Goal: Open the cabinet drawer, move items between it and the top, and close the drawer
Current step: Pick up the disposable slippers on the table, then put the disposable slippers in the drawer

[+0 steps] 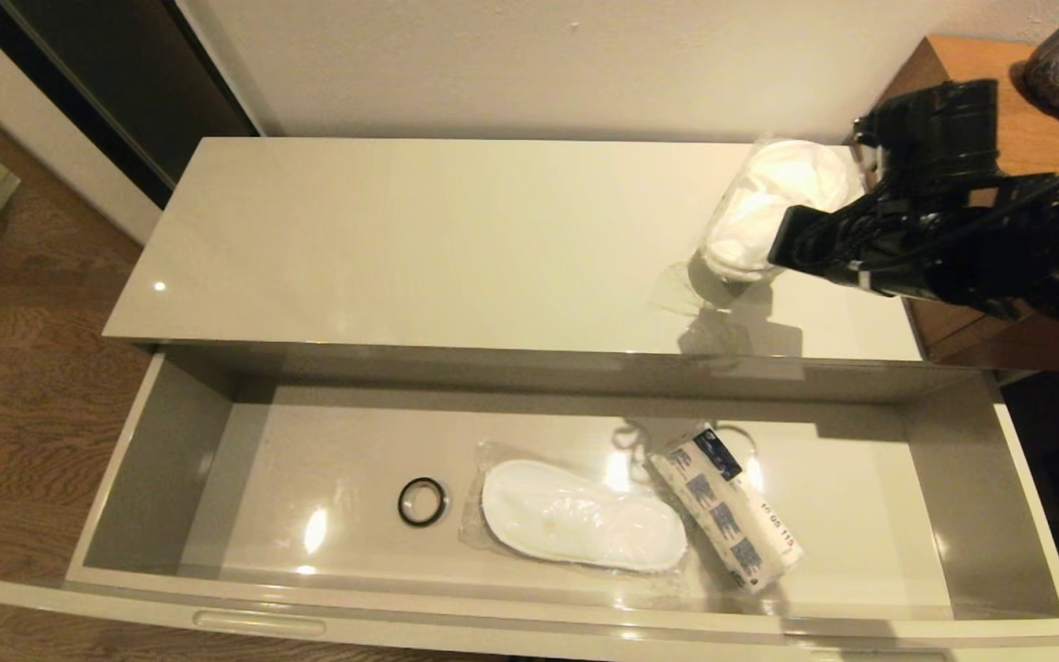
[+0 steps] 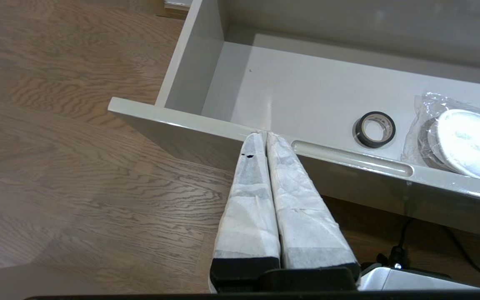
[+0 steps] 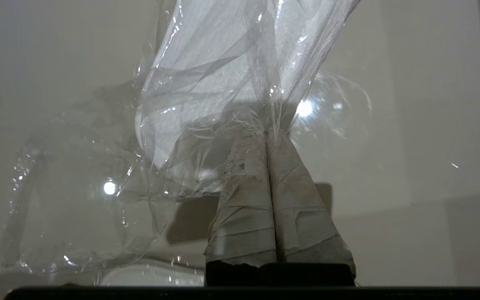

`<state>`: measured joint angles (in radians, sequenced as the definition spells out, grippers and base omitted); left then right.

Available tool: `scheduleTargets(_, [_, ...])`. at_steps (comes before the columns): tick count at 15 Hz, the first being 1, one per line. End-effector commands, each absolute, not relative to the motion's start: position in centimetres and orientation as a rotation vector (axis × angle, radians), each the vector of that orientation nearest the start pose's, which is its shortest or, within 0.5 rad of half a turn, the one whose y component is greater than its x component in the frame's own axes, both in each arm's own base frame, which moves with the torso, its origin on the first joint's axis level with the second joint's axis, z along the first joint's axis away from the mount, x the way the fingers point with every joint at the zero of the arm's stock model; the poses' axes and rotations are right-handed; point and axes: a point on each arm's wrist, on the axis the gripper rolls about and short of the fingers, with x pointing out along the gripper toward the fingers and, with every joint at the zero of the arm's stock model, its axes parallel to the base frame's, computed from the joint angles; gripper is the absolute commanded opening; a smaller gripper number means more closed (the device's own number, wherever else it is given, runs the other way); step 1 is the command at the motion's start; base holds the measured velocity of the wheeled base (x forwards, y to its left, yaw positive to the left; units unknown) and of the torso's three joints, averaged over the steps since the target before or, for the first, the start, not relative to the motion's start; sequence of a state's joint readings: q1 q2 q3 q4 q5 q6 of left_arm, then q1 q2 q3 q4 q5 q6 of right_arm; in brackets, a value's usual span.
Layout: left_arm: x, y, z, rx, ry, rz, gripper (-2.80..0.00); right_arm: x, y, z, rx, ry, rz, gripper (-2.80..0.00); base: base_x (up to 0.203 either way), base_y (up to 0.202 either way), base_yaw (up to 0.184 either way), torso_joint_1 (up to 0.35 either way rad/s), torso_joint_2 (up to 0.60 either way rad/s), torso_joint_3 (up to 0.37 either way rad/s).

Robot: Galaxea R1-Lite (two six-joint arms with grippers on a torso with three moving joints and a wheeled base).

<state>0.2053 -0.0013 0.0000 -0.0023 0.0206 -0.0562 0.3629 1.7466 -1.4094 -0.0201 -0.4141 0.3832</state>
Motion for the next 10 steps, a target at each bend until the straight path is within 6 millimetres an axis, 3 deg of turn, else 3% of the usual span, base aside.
scheduleTargets(1, [-2.5, -0.5, 7.5, -0.053, -0.049, 0.226, -2.80, 26.7, 9.5, 31.5, 0.264, 0.274, -0.084, -2.80, 0.000, 0.000, 0.000, 0.000, 0.00, 0.000])
scheduleTargets(10, [-2.5, -0.5, 7.5, -0.027, -0.045, 0.224, -2.80, 12.4, 5.5, 36.0, 0.115, 0.361, 0.009, -2.80, 0.000, 0.000, 0.000, 0.000, 0.00, 0.000])
